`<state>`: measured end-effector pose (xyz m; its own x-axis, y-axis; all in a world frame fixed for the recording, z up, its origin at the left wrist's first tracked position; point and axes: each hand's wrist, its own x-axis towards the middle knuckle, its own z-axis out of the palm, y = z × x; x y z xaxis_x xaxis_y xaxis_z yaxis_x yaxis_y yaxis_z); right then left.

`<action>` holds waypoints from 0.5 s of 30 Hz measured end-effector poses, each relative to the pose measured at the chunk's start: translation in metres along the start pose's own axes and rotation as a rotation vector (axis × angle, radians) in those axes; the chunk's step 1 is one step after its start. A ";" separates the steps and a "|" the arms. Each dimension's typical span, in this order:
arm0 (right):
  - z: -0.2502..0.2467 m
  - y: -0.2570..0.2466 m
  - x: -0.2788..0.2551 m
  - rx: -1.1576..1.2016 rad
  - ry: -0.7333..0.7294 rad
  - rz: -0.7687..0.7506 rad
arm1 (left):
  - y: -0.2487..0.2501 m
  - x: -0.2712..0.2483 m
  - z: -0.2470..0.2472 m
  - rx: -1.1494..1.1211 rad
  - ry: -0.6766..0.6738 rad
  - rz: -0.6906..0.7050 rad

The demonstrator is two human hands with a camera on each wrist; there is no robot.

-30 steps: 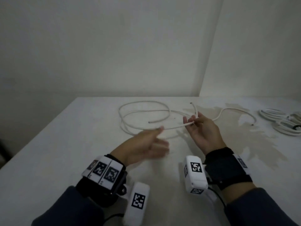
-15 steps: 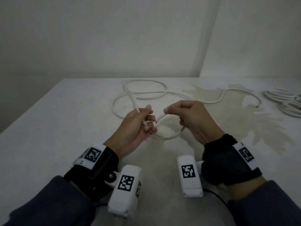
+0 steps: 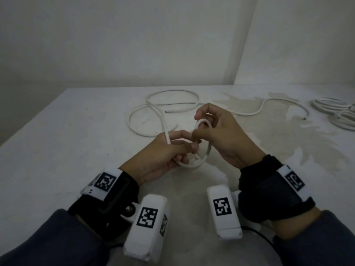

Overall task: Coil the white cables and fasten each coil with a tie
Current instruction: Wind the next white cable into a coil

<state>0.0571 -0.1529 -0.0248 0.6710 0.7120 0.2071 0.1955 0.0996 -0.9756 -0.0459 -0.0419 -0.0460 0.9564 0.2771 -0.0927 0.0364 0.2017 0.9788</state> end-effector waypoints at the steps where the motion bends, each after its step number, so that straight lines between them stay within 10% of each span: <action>1: 0.000 -0.001 0.000 0.045 0.016 -0.016 | 0.000 0.001 0.000 -0.039 0.005 0.008; 9: 0.005 -0.005 -0.008 0.087 -0.258 0.110 | 0.003 0.004 -0.004 -0.391 0.090 0.104; 15: 0.000 -0.004 -0.007 0.100 -0.158 0.106 | 0.001 0.005 -0.004 -0.386 0.069 0.072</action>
<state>0.0516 -0.1578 -0.0227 0.5621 0.8215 0.0963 0.0520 0.0811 -0.9953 -0.0420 -0.0364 -0.0465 0.9302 0.3633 -0.0518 -0.1539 0.5144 0.8436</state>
